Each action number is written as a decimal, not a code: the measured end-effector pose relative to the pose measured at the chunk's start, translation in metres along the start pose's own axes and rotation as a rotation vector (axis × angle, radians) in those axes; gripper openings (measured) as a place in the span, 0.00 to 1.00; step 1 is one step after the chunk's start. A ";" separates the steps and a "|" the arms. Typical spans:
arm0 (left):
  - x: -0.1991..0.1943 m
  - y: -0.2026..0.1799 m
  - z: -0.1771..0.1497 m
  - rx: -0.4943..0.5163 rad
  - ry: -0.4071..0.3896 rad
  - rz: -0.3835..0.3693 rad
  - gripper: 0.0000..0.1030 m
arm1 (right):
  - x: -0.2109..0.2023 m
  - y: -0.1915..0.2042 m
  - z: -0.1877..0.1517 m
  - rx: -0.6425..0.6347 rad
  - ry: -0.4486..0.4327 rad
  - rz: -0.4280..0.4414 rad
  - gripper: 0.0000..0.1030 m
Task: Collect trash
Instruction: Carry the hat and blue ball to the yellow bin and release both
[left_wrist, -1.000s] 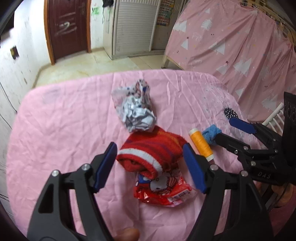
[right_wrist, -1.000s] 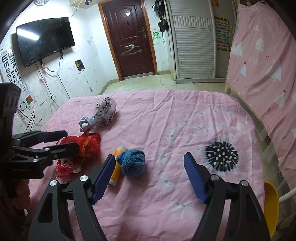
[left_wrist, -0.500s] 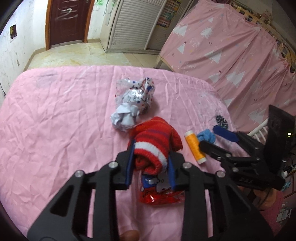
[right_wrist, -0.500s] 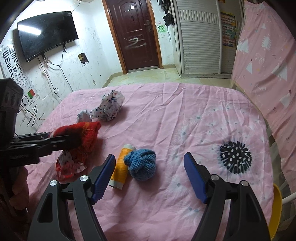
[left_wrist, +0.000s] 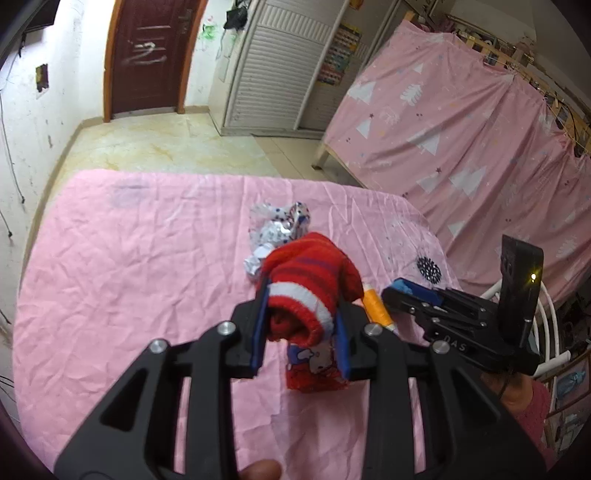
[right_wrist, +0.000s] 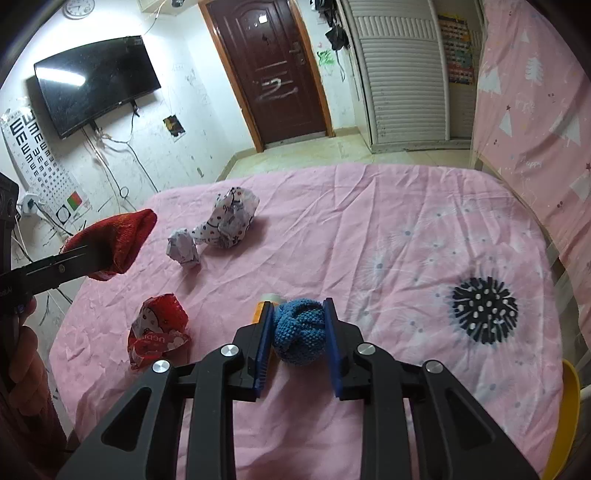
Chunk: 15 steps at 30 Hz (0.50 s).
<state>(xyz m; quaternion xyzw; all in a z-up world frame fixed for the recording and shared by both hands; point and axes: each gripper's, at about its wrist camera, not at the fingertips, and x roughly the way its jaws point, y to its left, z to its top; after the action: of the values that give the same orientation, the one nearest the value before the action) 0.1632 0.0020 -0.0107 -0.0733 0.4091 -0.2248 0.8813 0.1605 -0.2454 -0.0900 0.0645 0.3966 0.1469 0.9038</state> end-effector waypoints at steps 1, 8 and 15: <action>-0.001 -0.002 0.001 0.003 -0.007 0.009 0.27 | -0.003 -0.001 0.000 0.003 -0.007 0.001 0.19; -0.014 -0.023 0.002 0.052 -0.058 0.051 0.27 | -0.033 -0.015 -0.001 0.032 -0.085 0.002 0.19; -0.019 -0.055 -0.001 0.120 -0.086 0.068 0.27 | -0.069 -0.031 -0.006 0.065 -0.158 -0.019 0.19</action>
<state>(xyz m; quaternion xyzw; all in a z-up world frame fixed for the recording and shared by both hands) 0.1332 -0.0382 0.0194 -0.0161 0.3588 -0.2156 0.9080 0.1182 -0.2967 -0.0534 0.1017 0.3293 0.1199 0.9310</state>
